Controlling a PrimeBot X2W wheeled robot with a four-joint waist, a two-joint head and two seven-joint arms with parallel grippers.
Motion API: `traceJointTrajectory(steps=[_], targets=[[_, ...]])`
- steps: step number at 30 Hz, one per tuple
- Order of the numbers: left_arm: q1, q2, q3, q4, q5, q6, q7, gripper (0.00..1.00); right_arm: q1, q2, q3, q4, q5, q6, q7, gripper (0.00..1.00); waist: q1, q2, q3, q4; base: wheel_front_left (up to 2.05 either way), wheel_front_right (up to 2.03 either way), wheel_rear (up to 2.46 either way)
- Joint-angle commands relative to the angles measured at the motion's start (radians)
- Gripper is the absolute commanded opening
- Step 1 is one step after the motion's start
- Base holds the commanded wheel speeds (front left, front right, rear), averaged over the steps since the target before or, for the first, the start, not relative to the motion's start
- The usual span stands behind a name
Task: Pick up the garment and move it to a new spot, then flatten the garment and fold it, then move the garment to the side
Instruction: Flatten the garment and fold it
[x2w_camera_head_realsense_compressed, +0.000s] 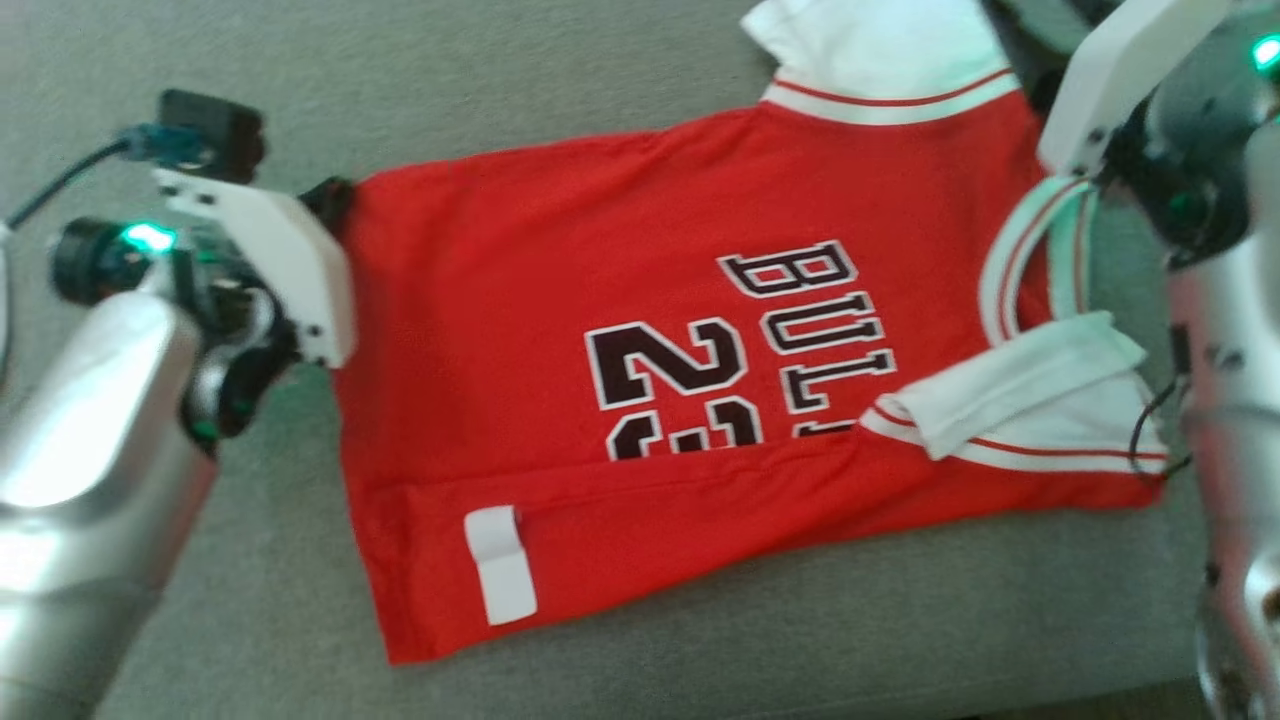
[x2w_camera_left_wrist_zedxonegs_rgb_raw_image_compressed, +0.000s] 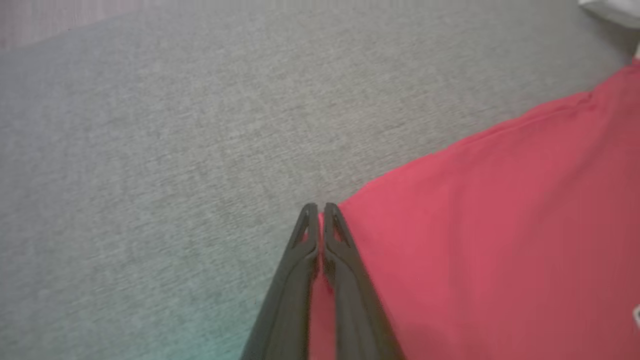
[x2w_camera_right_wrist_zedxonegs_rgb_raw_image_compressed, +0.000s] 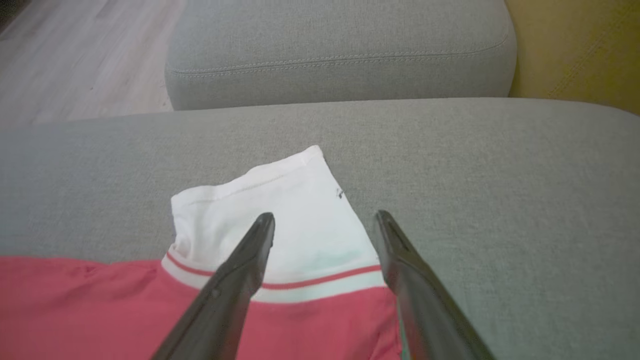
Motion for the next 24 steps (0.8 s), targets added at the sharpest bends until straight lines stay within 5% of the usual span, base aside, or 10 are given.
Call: traceJointTrajectory(steps=[1, 10, 16, 17, 18, 19, 24], targets=[[-0.042, 0.02, 0.033, -0.042, 0.013, 0.003, -0.016, 0.0, -0.056, -0.01, -0.002, -0.009, -0.006, 0.007, -0.018, 1.0, 0.0, 0.0, 0.021, 0.032, 0.0, 0.0, 0.0], [-0.065, -0.065, -0.015, -0.124, 0.067, -0.011, -0.13, 0.0, -0.223, -0.076, -0.018, 0.242, -0.075, 0.007, -0.077, 1.0, 0.0, 0.0, 0.087, 0.164, 0.0, 0.0, 0.0], [-0.075, -0.09, -0.027, -0.139, 0.086, -0.009, -0.176, 0.0, -0.272, -0.102, 0.034, 0.348, -0.079, 0.007, -0.083, 1.0, 0.0, 0.0, 0.12, 0.194, 0.0, 0.0, 0.0], [-0.075, -0.091, -0.028, -0.138, 0.089, -0.008, -0.182, 0.0, -0.276, -0.106, 0.039, 0.365, -0.082, 0.007, -0.083, 0.84, 0.0, 0.0, 0.122, 0.195, 0.0, 0.0, 0.0], [-0.075, -0.092, -0.028, -0.137, 0.091, -0.008, -0.188, 0.0, -0.281, -0.109, 0.044, 0.378, -0.084, 0.007, -0.087, 0.35, 0.0, 0.0, 0.123, 0.195, 0.0, 0.0, 0.0], [-0.073, -0.092, -0.029, -0.135, 0.092, -0.007, -0.193, 0.0, -0.285, -0.11, 0.05, 0.387, -0.082, 0.007, -0.094, 0.0, 0.0, 0.0, 0.124, 0.194, 0.0, 0.0, 0.0], [-0.057, -0.08, -0.011, -0.125, 0.099, 0.006, -0.246, 0.0, -0.29, -0.117, 0.073, 0.397, -0.031, 0.007, -0.148, 0.0, 0.0, 0.0, 0.109, 0.173, 0.0, 0.0, 0.0]])
